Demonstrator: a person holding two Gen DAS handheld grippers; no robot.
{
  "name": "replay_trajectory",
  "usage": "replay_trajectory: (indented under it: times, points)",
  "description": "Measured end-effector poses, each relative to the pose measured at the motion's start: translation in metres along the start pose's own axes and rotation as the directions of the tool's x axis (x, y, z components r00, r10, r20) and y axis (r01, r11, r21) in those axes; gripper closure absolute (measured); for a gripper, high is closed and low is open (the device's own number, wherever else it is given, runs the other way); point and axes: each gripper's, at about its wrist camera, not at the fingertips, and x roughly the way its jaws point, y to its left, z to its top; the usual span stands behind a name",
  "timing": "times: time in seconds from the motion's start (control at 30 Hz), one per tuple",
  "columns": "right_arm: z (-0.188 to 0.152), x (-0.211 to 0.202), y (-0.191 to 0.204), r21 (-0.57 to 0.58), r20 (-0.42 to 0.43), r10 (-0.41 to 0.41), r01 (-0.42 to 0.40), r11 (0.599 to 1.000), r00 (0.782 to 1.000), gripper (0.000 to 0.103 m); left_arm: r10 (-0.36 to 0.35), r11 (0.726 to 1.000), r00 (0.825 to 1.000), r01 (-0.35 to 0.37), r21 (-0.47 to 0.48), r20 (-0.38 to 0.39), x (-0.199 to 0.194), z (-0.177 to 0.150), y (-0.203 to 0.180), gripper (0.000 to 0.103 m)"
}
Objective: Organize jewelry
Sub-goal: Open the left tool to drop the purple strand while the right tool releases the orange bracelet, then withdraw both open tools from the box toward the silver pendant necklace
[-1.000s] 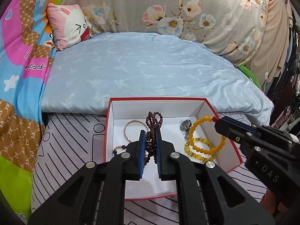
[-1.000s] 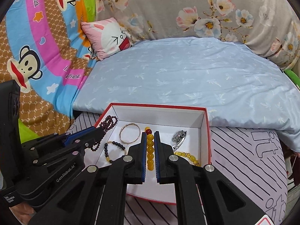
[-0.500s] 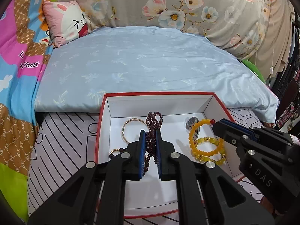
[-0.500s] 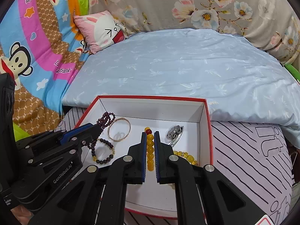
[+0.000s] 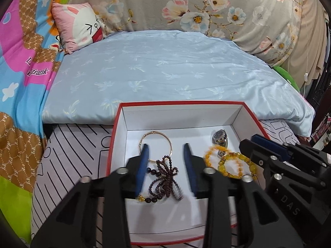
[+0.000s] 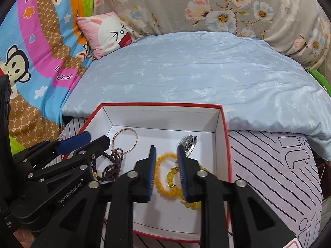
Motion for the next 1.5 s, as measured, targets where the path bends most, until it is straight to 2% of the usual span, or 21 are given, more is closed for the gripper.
replay_trajectory:
  times: [0.2,0.4,0.57,0.83,1.23,1.37,1.5]
  points:
    - [-0.005,-0.016,-0.003,0.008,0.015,-0.007,0.007,1.0,1.0,0.074,0.002,1.0,1.0,-0.002,0.002,0.003,-0.007,-0.003,-0.001,0.067]
    - [-0.018,-0.038,-0.001,0.005,0.021,-0.019,0.018,1.0,1.0,0.074,0.0,1.0,1.0,-0.001,0.015,0.009,-0.026,-0.01,-0.004,0.067]
    - [-0.03,-0.06,0.003,-0.003,0.036,-0.036,0.037,0.999,0.999,0.069,-0.002,1.0,1.0,0.002,0.006,0.01,-0.044,-0.018,-0.003,0.067]
    - [-0.054,-0.09,0.011,-0.008,0.037,-0.04,0.041,0.999,0.999,0.069,0.005,1.0,1.0,-0.005,0.013,0.002,-0.074,-0.037,-0.002,0.067]
    - [-0.123,-0.142,0.019,-0.016,-0.007,-0.042,0.042,0.999,0.999,0.069,0.005,1.0,0.999,-0.005,-0.014,-0.033,-0.119,-0.088,0.014,0.067]
    - [-0.154,-0.154,0.026,-0.026,-0.05,-0.022,0.021,0.999,0.998,0.069,0.025,1.0,0.998,-0.026,-0.017,-0.05,-0.132,-0.111,0.018,0.067]
    - [-0.184,-0.158,0.036,-0.04,-0.107,0.008,-0.012,0.999,0.994,0.069,0.009,0.999,0.997,-0.012,-0.044,-0.082,-0.141,-0.134,0.024,0.067]
